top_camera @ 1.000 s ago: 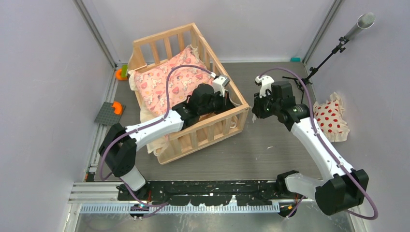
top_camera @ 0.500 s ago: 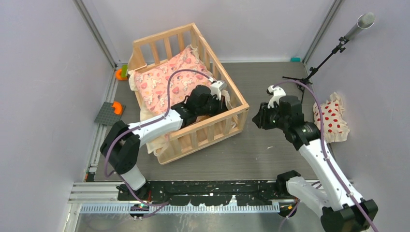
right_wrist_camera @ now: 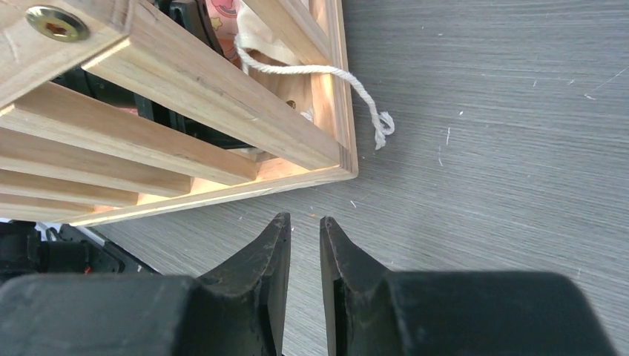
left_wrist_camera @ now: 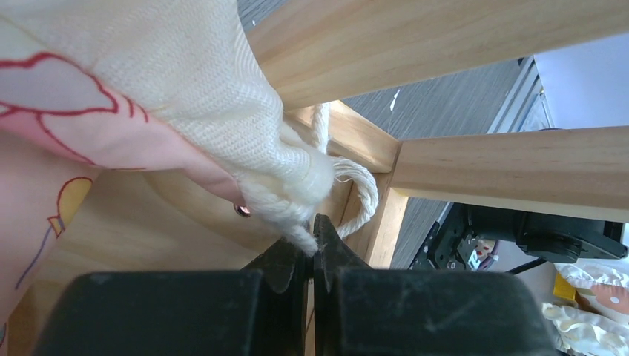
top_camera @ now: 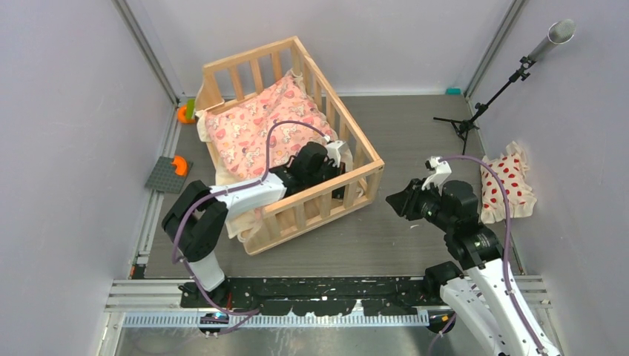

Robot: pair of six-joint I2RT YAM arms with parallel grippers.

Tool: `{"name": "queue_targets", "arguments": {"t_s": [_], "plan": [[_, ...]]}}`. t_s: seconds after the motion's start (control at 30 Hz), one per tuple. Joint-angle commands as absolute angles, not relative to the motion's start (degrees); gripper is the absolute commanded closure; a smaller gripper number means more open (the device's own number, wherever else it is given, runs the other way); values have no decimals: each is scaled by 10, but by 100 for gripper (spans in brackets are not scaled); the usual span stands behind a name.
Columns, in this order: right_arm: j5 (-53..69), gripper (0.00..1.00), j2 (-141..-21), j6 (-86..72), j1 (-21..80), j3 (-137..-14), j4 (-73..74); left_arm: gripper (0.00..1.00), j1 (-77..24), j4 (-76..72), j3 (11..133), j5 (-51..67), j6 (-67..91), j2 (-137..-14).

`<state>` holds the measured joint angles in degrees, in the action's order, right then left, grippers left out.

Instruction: Set up the pet bed

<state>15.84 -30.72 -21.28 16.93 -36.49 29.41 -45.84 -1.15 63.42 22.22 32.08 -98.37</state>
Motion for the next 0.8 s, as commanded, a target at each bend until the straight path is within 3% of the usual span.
{"name": "queue_targets", "arguments": {"t_s": [0.0,0.47,0.77], "plan": [[178,74,-293,-239,172,-354,238,100,-476,33,640,204,299,-944],[205,70,-216,-273,174,-258,145,100,-475,67,676,219,309,-894],[209,70,-231,-331,190,-224,58,100,-475,61,707,239,337,-904]]}}
